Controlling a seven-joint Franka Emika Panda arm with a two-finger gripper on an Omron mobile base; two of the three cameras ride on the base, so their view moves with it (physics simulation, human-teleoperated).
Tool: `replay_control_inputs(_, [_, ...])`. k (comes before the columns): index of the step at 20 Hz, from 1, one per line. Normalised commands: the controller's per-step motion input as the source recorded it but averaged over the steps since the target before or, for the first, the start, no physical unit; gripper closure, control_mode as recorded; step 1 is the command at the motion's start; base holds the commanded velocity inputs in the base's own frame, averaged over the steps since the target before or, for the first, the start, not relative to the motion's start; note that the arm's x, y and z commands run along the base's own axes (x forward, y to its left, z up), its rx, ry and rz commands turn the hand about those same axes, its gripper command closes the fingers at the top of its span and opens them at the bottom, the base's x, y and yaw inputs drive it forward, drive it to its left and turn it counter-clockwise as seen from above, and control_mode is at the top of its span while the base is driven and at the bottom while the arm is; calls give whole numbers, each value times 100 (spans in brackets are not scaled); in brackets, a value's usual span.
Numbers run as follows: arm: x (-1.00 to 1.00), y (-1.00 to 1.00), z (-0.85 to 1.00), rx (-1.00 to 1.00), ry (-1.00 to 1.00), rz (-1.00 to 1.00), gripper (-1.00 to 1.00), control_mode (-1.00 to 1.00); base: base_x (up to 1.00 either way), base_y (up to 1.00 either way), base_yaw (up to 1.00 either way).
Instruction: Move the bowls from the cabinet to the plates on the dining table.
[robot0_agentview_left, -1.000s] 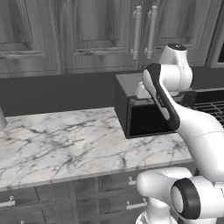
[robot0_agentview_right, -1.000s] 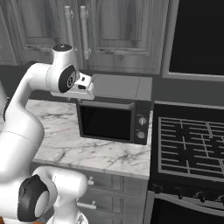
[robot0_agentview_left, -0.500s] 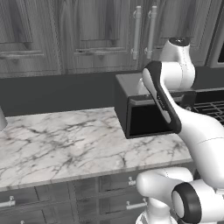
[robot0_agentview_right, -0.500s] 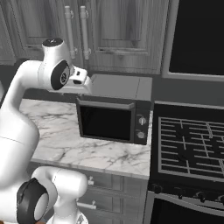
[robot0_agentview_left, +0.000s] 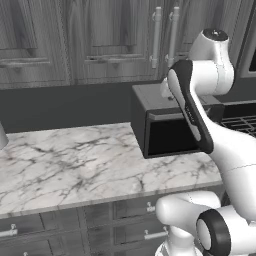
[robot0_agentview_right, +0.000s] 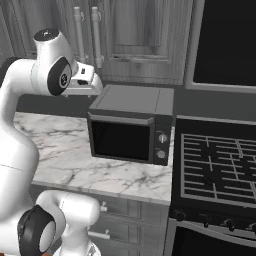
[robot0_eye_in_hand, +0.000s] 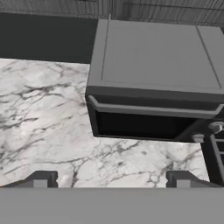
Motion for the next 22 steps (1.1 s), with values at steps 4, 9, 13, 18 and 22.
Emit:
replay_control_inputs(4, [-3,-5,44,-3,-10,1,-100,-100,0,0,0])
replay_control_inputs(9, [0,-6,41,-4,-14,1,-100,-100,0,0,0])
replay_control_inputs(13, [3,-6,37,-3,-15,2,-100,-100,0,0,0])
replay_control_inputs(18, [13,-4,25,0,-14,4,-100,-100,0,0,0])
replay_control_inputs(22, [17,-1,19,0,-16,5,-100,-100,0,0,0])
